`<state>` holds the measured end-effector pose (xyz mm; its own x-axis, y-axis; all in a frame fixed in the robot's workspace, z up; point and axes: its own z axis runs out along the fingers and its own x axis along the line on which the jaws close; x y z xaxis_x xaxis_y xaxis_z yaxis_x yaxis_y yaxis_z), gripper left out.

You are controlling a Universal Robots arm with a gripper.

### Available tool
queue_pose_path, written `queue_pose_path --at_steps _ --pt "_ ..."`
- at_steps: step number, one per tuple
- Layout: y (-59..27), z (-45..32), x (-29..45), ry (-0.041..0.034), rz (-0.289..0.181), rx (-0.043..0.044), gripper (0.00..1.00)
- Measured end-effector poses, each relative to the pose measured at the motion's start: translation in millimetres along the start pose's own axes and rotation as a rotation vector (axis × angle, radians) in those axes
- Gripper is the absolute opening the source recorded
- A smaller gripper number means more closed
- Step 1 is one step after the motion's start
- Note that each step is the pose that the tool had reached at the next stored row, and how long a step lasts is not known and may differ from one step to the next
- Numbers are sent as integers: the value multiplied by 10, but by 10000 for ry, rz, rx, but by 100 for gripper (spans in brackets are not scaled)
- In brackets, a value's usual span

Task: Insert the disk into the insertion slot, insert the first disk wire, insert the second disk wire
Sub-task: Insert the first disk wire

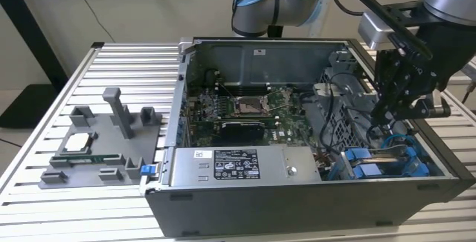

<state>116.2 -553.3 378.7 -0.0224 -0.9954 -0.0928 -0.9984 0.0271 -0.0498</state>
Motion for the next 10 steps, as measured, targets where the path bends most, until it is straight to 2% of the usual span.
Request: queue_pose_path --at_steps 2,10 --pt "-12 6 13 77 -2 -14 0" --pt "-62 23 57 480 -17 -72 0"
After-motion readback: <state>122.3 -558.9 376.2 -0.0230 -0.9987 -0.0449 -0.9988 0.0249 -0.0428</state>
